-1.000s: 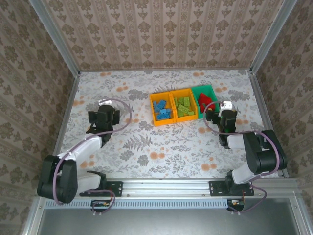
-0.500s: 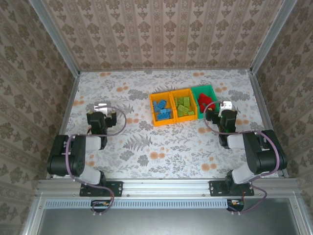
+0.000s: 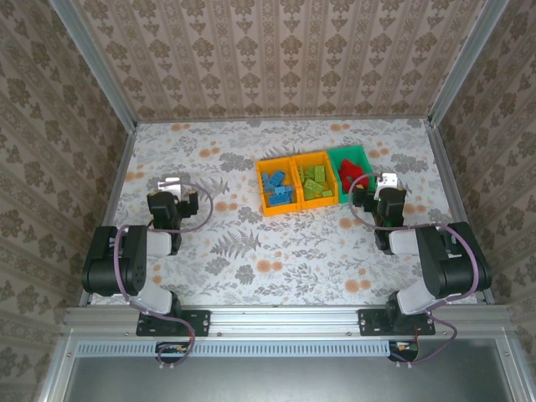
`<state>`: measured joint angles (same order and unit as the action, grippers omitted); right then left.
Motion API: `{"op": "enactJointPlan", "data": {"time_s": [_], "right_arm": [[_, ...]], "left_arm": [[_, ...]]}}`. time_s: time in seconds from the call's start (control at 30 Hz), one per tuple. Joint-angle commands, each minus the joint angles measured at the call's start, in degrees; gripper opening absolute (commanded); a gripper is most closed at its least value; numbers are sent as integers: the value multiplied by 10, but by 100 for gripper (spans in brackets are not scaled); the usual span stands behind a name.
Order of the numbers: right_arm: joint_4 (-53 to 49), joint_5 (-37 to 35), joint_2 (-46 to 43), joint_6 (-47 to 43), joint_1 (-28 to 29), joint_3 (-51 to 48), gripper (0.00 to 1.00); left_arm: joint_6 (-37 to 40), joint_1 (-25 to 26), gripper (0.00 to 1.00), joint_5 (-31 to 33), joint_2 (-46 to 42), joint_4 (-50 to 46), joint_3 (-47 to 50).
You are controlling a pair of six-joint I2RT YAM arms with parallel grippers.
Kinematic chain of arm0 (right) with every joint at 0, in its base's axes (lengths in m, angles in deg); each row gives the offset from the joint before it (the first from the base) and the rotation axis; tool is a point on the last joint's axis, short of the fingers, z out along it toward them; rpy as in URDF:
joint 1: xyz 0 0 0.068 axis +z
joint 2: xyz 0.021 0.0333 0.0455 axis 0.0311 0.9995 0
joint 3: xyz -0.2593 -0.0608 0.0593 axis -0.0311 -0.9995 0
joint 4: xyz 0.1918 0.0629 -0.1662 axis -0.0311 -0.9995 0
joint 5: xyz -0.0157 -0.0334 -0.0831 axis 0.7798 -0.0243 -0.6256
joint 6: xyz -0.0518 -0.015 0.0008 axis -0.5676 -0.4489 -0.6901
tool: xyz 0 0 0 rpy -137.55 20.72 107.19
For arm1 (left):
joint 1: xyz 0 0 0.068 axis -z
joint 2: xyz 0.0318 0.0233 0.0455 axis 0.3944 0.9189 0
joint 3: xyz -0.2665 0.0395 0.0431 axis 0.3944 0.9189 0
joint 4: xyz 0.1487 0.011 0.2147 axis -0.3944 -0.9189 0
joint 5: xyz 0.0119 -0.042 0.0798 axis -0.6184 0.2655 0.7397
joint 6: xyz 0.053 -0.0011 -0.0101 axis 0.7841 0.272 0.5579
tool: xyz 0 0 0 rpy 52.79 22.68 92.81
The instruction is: Sort the legos into containers by color
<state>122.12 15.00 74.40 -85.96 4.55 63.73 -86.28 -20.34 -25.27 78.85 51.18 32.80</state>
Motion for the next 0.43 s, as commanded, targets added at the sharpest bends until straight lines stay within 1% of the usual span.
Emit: {"op": "enactJointPlan", "data": {"time_s": [0.0,0.4], "right_arm": [[20,13,1,-2,-3,7,100],[20,13,2,-3,-3,8,100]], "left_arm": [[-10,-5,100,-13,-4,11,-15],[-10,-5,100,-12,-3,10,-15]]}}
